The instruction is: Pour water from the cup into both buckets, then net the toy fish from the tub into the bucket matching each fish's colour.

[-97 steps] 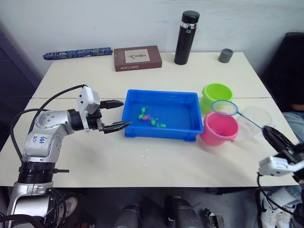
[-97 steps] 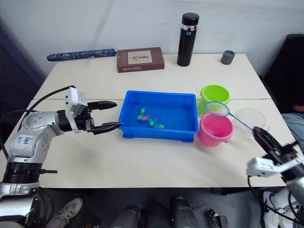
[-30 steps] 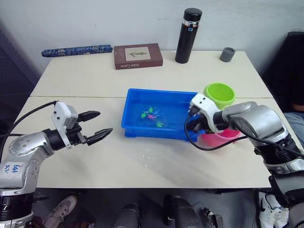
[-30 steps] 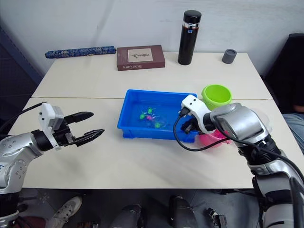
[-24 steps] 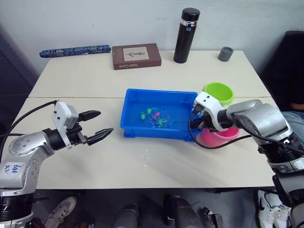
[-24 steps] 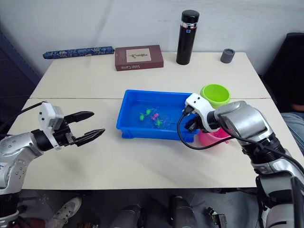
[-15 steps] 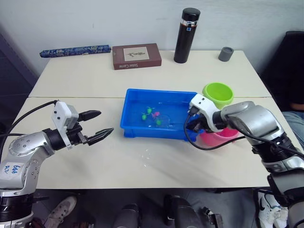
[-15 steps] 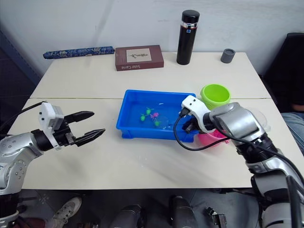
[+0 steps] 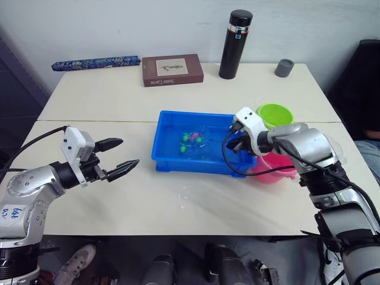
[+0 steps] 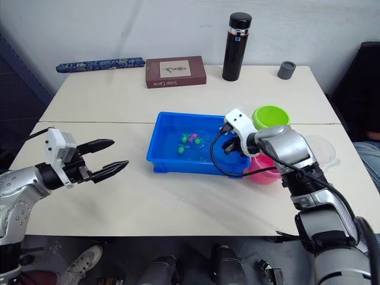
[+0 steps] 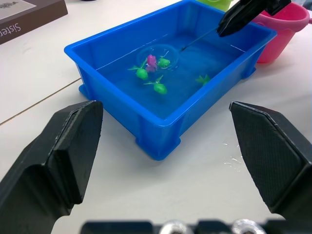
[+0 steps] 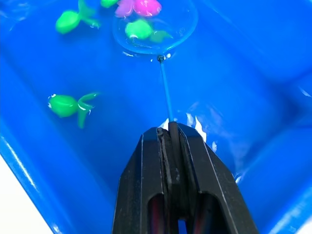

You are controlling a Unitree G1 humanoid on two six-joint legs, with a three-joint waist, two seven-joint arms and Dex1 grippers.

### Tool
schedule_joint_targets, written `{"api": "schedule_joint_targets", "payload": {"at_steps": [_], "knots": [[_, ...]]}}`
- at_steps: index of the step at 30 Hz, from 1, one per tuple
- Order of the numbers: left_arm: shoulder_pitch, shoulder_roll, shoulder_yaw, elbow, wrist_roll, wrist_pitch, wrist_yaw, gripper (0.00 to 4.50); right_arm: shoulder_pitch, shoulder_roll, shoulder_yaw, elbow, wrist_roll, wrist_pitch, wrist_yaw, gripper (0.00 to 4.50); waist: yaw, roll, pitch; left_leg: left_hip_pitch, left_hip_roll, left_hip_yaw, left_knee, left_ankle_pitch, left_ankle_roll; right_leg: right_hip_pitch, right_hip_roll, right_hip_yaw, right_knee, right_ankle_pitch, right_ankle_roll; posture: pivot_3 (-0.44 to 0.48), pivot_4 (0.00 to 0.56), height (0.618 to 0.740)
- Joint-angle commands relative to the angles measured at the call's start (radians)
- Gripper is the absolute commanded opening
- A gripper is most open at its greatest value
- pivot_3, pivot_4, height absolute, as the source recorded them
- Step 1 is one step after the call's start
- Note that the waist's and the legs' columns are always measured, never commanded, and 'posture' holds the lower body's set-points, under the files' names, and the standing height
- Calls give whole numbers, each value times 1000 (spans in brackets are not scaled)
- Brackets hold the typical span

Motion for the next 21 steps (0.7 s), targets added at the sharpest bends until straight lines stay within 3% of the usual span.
{"api": "schedule_joint_targets", "payload": {"at_steps": [1,13,21], "knots": [[-11,15,22,-26,-18,-10,-4,4472,3,-28,-52,-74,20,21,18,0,0,0,0,0,0,0,0,0,0,0,0,0,0,0,0,0,150,739],[-37,9,5,-8,-9,-15,-13,4472,38,-46,-112,-126,52,27,39,0,0,0,0,0,0,0,0,0,0,0,0,0,0,0,0,0,150,739],[-72,16,-10,0,-18,-15,-42,4472,129,-133,-216,-257,136,10,118,0,3,0,0,-1,0,-1,0,0,0,0,0,0,-1,0,0,0,150,739]]}}
